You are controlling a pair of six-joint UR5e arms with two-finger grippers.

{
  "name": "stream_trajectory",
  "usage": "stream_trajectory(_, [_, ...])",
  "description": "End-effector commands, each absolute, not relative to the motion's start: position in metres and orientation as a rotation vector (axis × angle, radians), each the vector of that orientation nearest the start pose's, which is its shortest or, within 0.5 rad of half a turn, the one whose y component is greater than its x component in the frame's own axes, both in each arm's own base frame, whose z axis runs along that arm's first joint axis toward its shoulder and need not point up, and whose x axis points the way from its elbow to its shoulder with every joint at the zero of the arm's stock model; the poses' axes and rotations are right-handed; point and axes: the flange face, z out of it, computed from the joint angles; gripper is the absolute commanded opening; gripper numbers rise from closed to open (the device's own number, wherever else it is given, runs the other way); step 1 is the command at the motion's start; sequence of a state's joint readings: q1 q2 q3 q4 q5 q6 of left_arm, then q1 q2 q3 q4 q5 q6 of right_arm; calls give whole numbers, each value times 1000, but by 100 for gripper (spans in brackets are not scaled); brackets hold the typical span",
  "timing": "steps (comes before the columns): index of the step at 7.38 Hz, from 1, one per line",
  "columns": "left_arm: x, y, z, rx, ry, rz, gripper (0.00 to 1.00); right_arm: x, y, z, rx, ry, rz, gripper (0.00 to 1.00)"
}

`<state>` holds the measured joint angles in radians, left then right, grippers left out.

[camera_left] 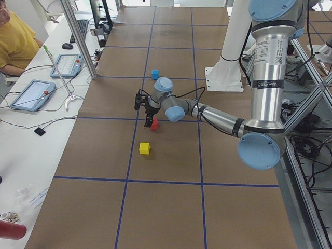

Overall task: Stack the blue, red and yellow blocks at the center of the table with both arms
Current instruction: 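Reach the left gripper to the red cube and grasp it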

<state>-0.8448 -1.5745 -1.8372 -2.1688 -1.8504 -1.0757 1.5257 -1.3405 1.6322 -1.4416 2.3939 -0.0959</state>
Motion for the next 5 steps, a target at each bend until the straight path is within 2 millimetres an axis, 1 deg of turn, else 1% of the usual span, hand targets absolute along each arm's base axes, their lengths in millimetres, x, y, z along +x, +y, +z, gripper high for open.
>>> stream_trajectory(1, [314, -439, 467, 307, 835, -206, 100, 67, -562, 530, 413, -785, -324, 100])
stream_trajectory(2, [325, -436, 471, 284, 835, -218, 100, 67, -561, 532, 410, -786, -323, 100])
stream_trajectory(3, [334, -445, 478, 279, 821, -220, 100, 68, -560, 533, 409, -784, -323, 100])
stream_trajectory(4, [343, -452, 482, 274, 814, -221, 100, 68, -561, 532, 410, -784, -323, 100])
stream_trajectory(5, [344, -453, 488, 268, 804, -223, 100, 67, -561, 532, 409, -783, -324, 100])
